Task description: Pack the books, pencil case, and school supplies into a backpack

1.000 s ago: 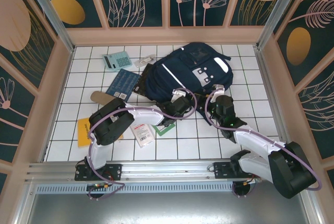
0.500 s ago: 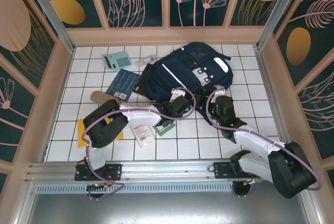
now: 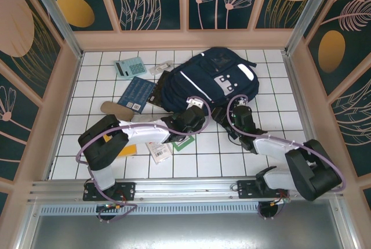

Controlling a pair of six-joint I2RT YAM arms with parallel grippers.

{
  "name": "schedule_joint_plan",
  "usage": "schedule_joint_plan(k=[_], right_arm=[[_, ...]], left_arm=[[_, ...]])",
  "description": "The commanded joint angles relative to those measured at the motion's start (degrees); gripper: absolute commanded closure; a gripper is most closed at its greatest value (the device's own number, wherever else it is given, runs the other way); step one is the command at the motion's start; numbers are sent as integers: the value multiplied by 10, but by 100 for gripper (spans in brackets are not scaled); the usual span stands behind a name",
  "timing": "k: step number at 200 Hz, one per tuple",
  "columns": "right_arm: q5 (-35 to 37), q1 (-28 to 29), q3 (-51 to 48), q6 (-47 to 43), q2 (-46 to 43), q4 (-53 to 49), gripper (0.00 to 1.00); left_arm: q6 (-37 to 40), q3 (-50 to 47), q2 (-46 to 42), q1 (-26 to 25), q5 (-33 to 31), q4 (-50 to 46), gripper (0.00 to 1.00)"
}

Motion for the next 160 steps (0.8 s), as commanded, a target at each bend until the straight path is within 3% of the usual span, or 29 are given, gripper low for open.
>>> schedule_joint_plan(k=[1,62,86,103,123,160], right_arm=[[-15,1,27,32,18,37,29],[-24,-15,62,32,61,47,28],[-21,-23,71,29,73,42,48],[-15,-35,73,25,69,28,76],[-2,-52,69,15,50,7,100],[18,-102,58,-18,-4,-41,100]], left_arm=[[13,-6,-27,-1,28,35,100],[28,-10,-35,-2,66,53,100],[30,-7,-38,-1,75,53,100],[30,-6,-40,-1,73,46,100],[31,-6,-41,-1,63,39,100],[35,-9,-41,1,-2,11,100]])
